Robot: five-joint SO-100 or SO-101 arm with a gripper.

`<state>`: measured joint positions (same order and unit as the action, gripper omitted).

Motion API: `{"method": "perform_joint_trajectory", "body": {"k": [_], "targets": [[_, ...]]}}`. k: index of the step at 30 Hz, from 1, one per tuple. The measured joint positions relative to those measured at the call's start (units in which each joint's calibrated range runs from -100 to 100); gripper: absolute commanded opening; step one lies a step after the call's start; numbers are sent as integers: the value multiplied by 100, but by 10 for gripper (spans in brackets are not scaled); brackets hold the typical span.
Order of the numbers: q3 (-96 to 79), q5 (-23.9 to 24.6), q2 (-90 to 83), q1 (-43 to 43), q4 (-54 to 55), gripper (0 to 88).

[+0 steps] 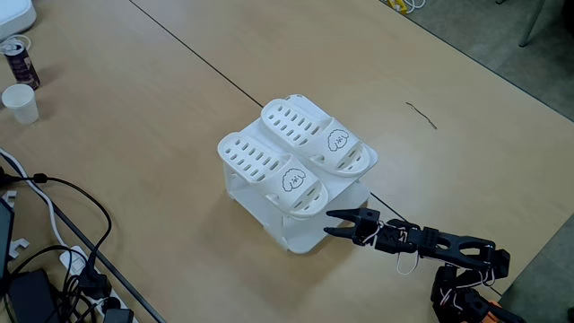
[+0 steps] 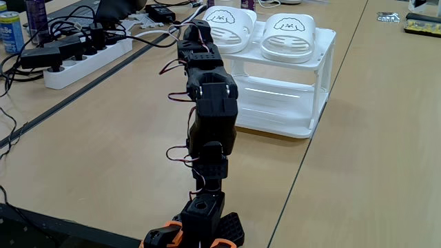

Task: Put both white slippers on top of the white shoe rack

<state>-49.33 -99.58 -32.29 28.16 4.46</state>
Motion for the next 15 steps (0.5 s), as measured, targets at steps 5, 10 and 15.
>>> {"method": "perform_joint_trajectory", "body": {"k": [5,10,15], "targets": [[-198,0,0,0,9,231],[-943,0,-404,15,9,122],[-2138,0,-1460,-135,9,9]]}}
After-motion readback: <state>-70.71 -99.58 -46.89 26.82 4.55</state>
